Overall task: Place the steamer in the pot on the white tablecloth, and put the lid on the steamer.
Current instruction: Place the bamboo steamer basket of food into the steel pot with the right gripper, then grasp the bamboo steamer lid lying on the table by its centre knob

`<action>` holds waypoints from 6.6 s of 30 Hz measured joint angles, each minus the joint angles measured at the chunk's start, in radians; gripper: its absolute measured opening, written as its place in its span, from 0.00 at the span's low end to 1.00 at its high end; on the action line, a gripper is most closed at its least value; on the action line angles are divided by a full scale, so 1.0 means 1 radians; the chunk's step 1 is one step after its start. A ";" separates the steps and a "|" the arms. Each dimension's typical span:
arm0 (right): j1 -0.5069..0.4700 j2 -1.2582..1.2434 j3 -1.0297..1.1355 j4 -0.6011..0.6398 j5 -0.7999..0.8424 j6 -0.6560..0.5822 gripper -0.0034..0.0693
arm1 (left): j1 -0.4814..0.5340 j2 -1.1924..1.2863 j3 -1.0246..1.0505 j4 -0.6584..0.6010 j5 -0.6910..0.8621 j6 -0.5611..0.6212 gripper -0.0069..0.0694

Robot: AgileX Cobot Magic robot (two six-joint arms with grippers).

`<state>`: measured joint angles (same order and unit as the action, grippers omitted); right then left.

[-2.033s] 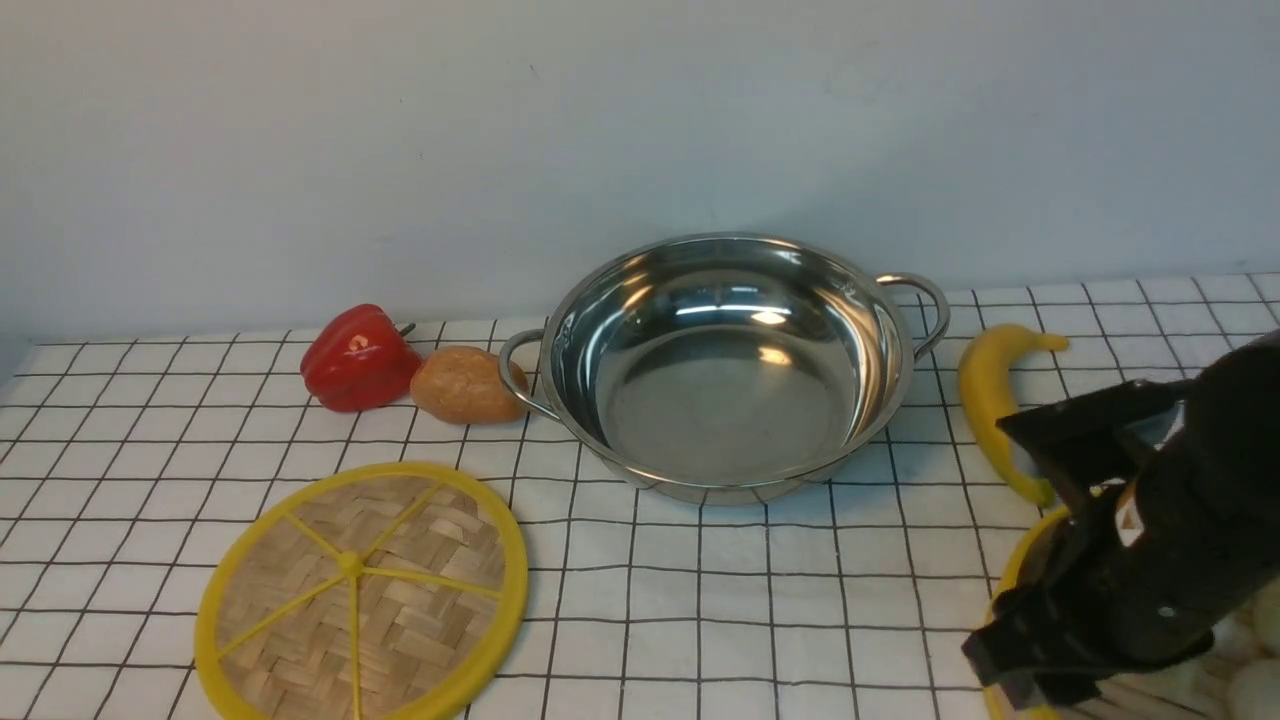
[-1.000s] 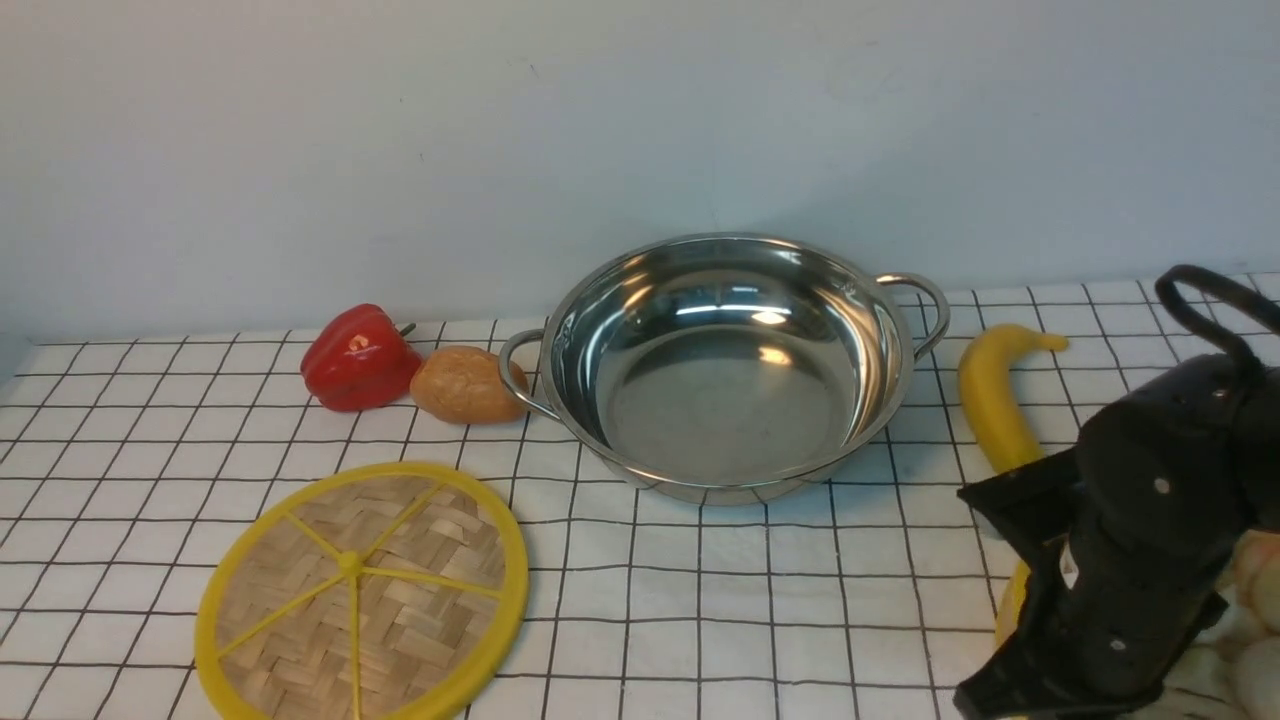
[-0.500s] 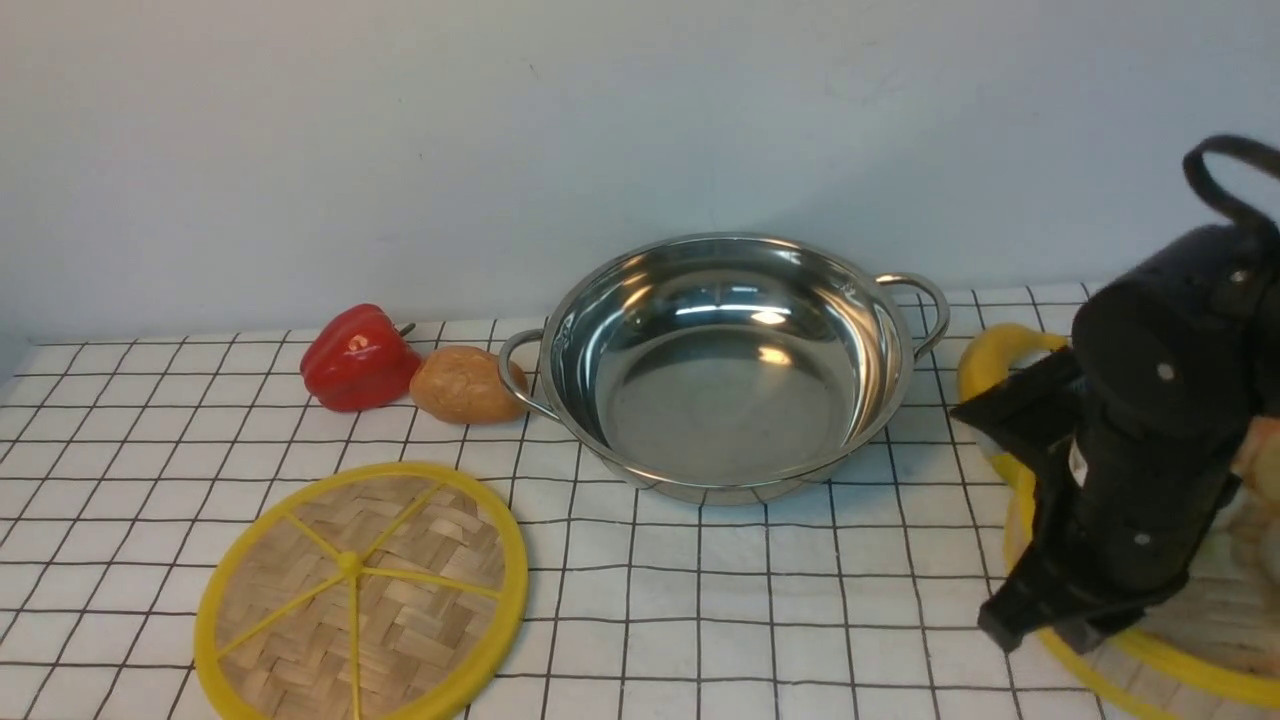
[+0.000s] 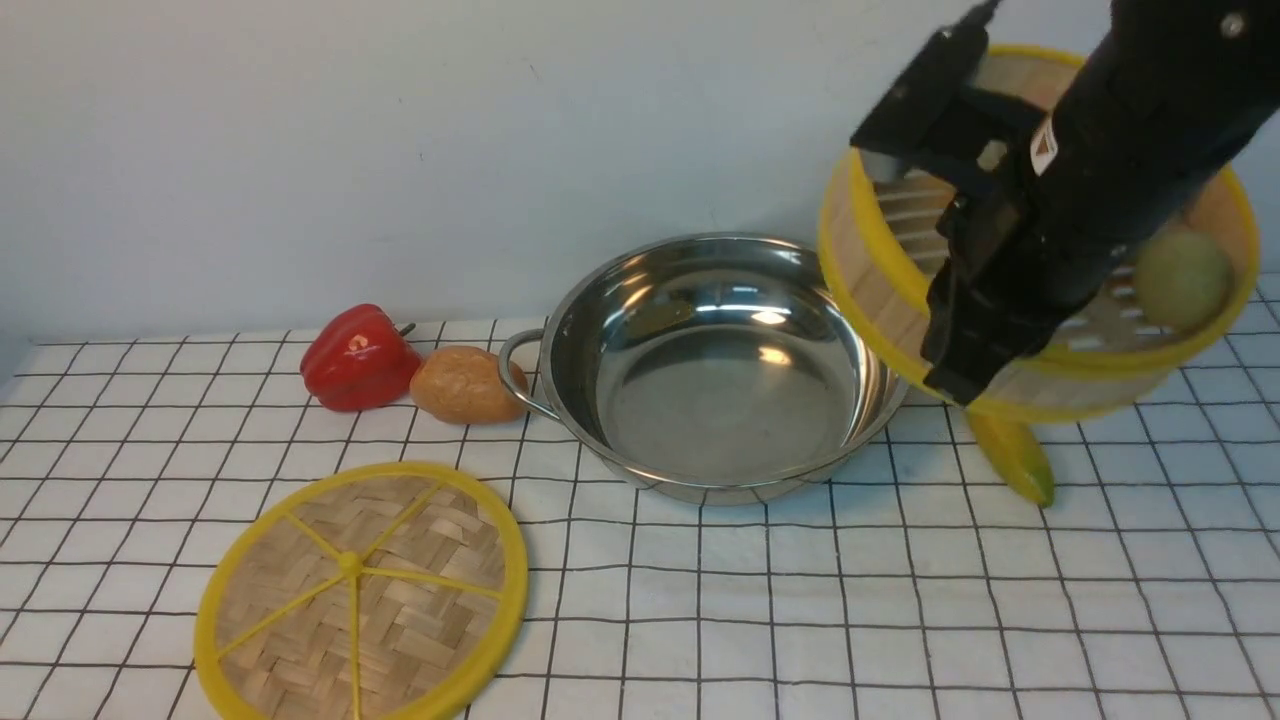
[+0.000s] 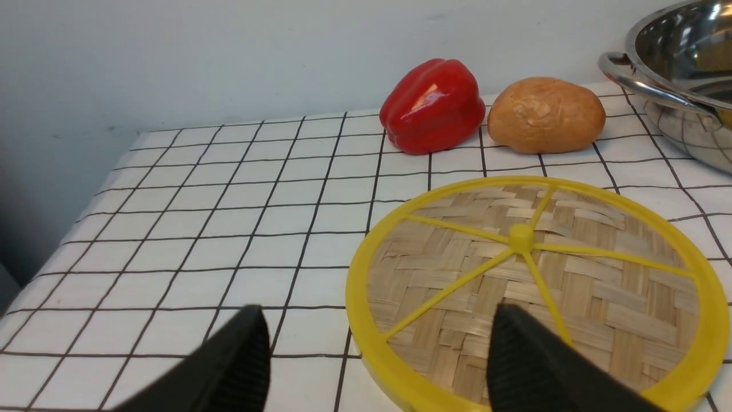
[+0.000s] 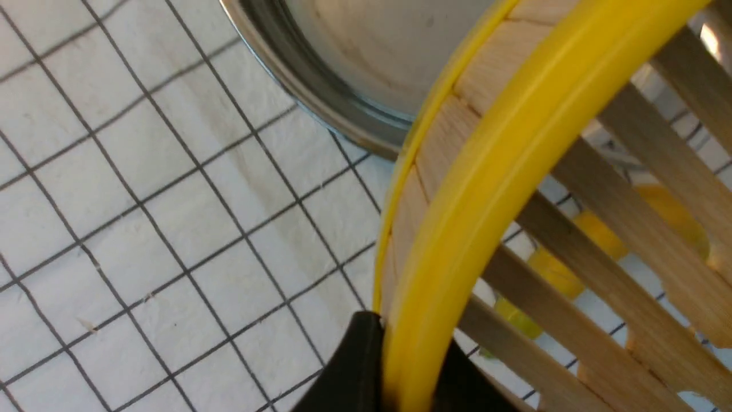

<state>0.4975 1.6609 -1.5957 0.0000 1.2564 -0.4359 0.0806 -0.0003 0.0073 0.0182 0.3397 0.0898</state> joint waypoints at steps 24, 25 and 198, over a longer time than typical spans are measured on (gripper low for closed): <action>0.022 0.428 -0.312 0.165 0.020 -0.619 0.13 | 0.000 0.000 0.000 0.000 0.000 0.000 0.71; 0.024 0.439 -0.312 0.163 0.020 -0.629 0.13 | 0.000 0.000 0.000 0.000 0.000 0.000 0.71; -0.520 -1.655 1.604 -0.006 -0.913 0.449 0.27 | 0.000 0.000 0.000 0.000 0.000 0.000 0.71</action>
<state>-0.0228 0.0063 0.0083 -0.0063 0.3434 0.0134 0.0806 -0.0003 0.0073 0.0182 0.3397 0.0898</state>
